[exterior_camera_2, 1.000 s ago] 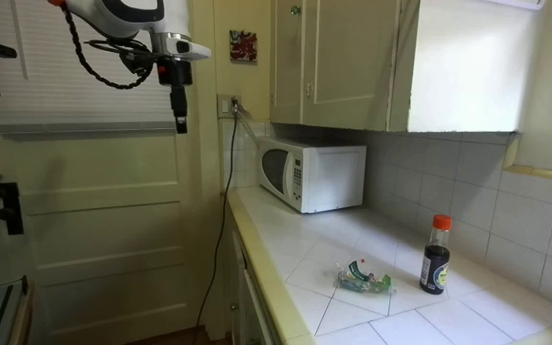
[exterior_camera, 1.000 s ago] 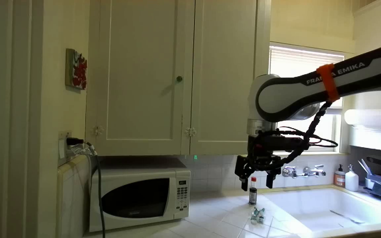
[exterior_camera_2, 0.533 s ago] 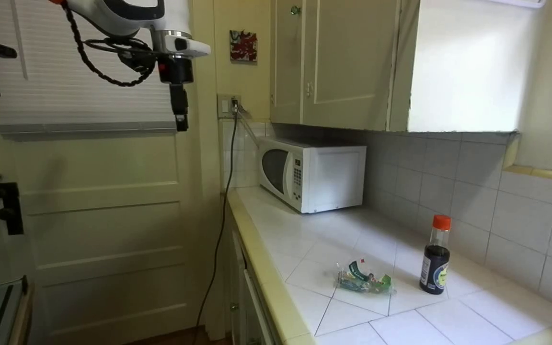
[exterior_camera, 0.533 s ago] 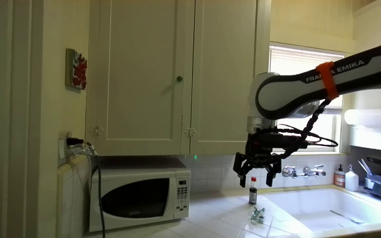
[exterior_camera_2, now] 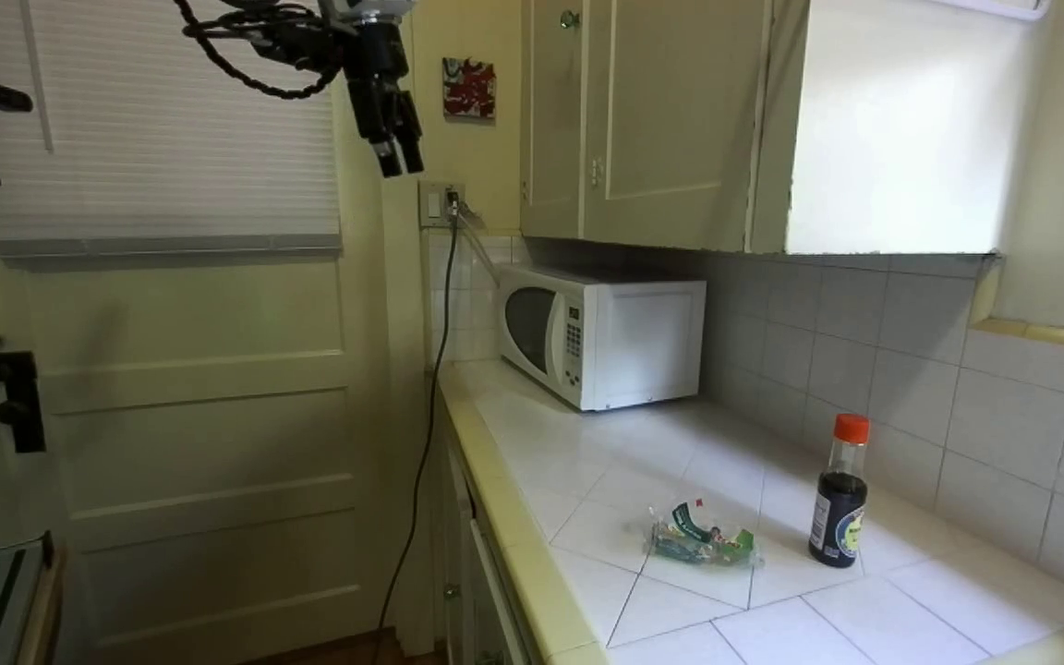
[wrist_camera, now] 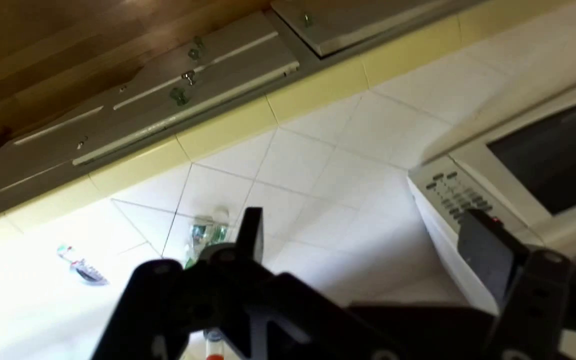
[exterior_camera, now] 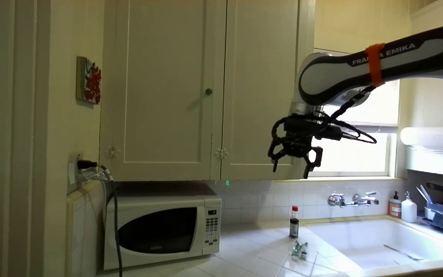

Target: Shift the coat hanger to the counter

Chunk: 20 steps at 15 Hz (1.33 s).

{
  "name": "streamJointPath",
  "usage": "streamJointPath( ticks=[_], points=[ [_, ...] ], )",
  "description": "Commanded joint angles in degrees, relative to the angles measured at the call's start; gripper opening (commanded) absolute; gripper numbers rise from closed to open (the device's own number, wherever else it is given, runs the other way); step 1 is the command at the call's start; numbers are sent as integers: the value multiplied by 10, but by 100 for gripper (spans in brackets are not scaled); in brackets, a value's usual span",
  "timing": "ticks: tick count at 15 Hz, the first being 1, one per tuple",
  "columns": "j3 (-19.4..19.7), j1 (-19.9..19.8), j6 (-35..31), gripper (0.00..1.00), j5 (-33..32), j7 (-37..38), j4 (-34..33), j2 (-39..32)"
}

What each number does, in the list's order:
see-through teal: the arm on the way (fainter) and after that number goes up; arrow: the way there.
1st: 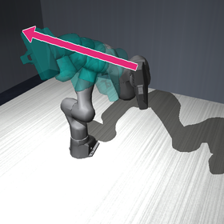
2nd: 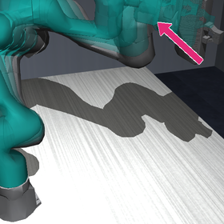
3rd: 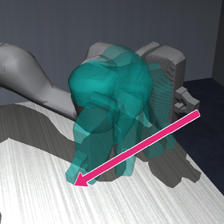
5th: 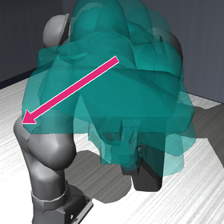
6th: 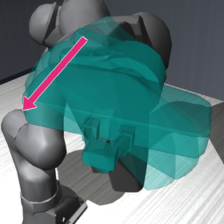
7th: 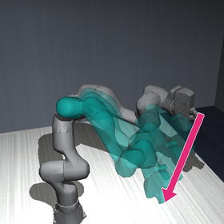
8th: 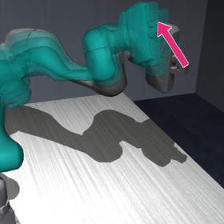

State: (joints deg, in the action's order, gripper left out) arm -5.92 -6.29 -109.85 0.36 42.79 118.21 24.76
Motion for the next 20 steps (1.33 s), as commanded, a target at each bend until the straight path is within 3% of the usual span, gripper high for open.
streamJointPath(
  ticks=[1,10,15,17,18,20],
  points=[
    [-2,-33,-27,100,-64,54,-65,-21],
    [-3,-94,-107,100,-338,161,-250,-132],
    [21,-76,-117,100,-535,274,-354,-226],
    [39,-63,-108,100,-614,332,-367,-249],
    [18,-89,-103,100,-649,370,-349,-245],
    [18,-82,-70,100,-720,448,-311,-234]
  ],
)
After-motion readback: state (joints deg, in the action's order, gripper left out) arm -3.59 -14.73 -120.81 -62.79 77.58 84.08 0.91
